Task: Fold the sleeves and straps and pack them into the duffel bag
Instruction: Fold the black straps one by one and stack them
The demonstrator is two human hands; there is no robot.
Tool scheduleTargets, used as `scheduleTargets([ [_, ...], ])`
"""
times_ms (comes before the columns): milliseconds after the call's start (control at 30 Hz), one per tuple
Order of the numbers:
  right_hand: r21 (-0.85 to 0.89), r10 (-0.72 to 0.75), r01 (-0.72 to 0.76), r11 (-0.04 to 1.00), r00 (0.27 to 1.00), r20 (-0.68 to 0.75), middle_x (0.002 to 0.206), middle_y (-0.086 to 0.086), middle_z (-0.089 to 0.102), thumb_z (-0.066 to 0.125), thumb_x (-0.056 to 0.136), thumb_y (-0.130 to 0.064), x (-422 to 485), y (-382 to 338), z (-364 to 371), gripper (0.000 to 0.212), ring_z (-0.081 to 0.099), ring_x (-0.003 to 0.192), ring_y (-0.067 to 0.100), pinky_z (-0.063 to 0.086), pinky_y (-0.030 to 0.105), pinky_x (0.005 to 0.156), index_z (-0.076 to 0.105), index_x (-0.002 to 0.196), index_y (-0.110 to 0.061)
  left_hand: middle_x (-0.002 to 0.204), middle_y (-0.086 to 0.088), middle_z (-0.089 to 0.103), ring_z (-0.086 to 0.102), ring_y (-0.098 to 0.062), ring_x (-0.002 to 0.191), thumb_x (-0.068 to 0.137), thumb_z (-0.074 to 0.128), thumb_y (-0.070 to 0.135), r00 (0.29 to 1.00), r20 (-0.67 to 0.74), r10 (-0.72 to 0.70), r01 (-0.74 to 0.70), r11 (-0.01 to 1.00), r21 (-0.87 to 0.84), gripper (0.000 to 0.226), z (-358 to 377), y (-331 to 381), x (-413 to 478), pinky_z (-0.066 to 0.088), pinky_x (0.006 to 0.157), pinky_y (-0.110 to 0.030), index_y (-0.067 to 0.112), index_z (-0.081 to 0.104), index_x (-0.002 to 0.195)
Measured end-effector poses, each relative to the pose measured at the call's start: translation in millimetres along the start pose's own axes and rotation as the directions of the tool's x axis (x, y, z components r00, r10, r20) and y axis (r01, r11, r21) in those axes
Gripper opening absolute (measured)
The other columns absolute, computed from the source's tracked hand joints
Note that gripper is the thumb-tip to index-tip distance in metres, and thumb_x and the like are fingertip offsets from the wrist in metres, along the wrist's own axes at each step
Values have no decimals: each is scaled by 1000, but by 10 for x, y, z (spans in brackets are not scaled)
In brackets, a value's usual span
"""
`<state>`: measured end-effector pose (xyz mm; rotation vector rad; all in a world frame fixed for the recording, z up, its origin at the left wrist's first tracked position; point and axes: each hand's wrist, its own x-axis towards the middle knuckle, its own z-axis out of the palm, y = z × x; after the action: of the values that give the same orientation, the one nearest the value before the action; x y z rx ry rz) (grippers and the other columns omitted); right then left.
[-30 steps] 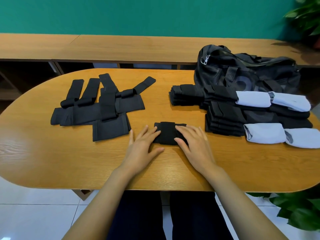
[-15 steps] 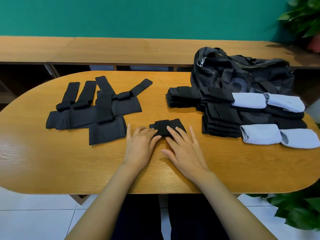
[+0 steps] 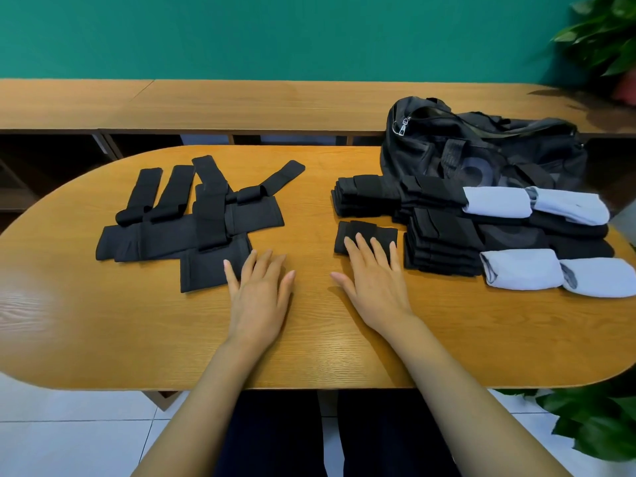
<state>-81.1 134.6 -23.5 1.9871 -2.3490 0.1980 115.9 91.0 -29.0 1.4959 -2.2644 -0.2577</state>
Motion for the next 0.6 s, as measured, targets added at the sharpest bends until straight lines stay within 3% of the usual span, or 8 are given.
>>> scheduleTargets([
  [100,-57,42,-37,998,996,76,163,4,16,12,97,-64,36,31,22,72,9,151,29,-7,51,119,20,155,-23,154,-3,37,17,-22,149,97,20,49,1000,14,-16,15,1000,20,61,-5,-50,-58,-15,117,-50,20,46,144],
  [267,-82,96,-92,992,994,49,162,9,22,3,92,-64,29,74,7,79,10,150,32,-6,53,119,31,151,-20,155,-6,36,17,-24,149,96,11,60,1000,14,24,-25,999,25,72,2,-145,-126,-13,118,-51,19,49,142],
  [367,-40,55,-55,998,998,-6,161,9,22,-4,91,-66,-18,78,30,83,9,151,31,-3,52,120,30,152,-20,157,-10,31,14,-30,149,97,15,58,1000,-19,-18,20,998,64,68,-12,-136,-154,-12,117,-55,20,50,140],
  [467,-1,-27,27,1000,999,-33,159,6,29,-2,91,-65,-119,71,49,83,15,150,27,0,52,121,34,151,-20,160,-13,23,5,-38,149,94,5,68,994,25,-106,102,988,116,77,-31,-125,-177,-16,114,-58,25,40,147],
  [600,77,-91,94,993,995,-42,155,2,37,-5,93,-66,-242,64,68,84,20,149,21,5,51,122,42,147,-20,161,-8,21,8,-35,149,85,-3,73,992,76,-105,95,989,117,87,-7,-51,-223,-17,114,-58,29,29,152],
])
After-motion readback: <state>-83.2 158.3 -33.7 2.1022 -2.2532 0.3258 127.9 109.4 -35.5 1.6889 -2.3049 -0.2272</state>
